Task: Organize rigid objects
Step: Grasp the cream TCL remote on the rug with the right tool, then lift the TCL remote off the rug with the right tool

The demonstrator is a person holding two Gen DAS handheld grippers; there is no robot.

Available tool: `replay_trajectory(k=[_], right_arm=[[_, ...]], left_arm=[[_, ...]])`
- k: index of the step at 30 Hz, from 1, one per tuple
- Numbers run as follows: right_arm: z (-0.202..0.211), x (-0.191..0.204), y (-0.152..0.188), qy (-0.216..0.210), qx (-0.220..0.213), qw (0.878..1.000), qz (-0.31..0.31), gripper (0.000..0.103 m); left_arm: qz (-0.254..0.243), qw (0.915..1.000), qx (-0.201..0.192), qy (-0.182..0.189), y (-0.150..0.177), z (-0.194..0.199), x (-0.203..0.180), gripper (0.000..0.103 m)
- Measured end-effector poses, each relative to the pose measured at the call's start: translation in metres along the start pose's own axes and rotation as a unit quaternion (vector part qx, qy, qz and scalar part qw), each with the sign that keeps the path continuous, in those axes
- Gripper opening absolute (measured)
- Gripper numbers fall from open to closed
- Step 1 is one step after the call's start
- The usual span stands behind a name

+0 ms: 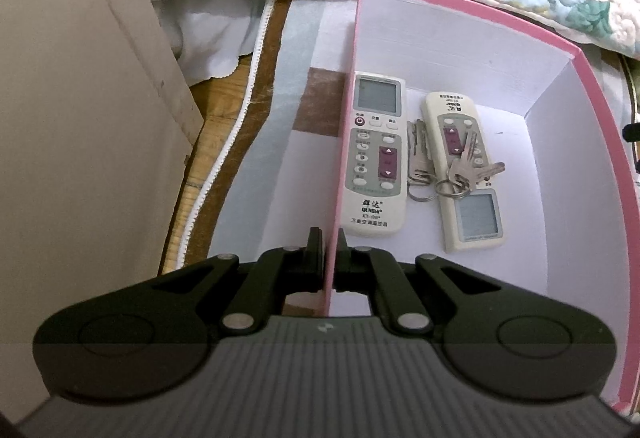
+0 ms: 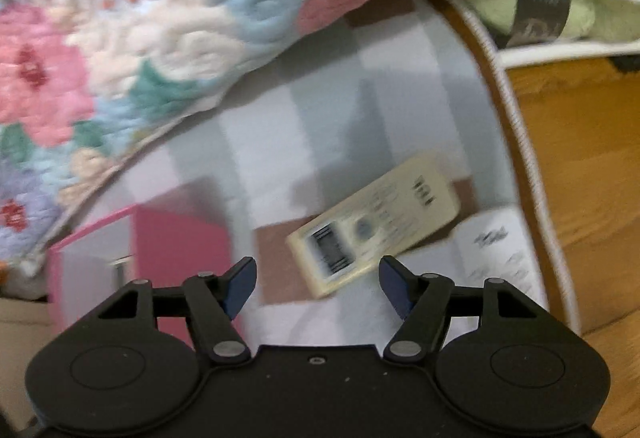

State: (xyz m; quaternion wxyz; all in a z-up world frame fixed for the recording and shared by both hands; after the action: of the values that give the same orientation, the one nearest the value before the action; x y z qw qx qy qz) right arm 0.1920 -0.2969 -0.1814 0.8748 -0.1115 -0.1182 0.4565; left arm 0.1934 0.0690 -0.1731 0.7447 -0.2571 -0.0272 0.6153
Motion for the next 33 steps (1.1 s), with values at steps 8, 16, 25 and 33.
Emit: replay_trajectory(k=[8, 16, 25, 33], right_arm=[[-0.031, -0.017, -0.019, 0.044, 0.024, 0.999, -0.013, 0.078], [-0.049, -0.013, -0.026, 0.023, 0.064, 0.996, -0.054, 0.09], [-0.058, 0.007, -0.024, 0.055, 0.029, 0.998, -0.01, 0.082], [-0.06, 0.029, -0.014, 0.077, 0.005, 0.996, 0.053, 0.091]], left_arm=[[-0.002, 1.0, -0.002, 0.002, 0.001, 0.001, 0.0, 0.004], [-0.001, 1.0, 0.0, 0.007, 0.002, 0.0, 0.002, 0.004], [-0.004, 1.0, 0.005, -0.001, 0.005, -0.005, 0.002, 0.004], [-0.003, 1.0, 0.001, -0.001, 0.005, -0.005, 0.002, 0.004]])
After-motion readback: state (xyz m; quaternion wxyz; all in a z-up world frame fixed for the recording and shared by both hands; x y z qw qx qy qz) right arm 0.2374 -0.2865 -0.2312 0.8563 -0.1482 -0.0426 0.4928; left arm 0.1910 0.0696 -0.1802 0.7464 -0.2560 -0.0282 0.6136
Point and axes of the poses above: each gripper's, at about its wrist camera, not at the fingertips, and z roughly against the way its jaws point, x to its left, y to its underside, the point moved 5 cm from there along -z, roughly the way its jaws point, and after that the axes turned 14 degrees about y, right-handed, at the moved point
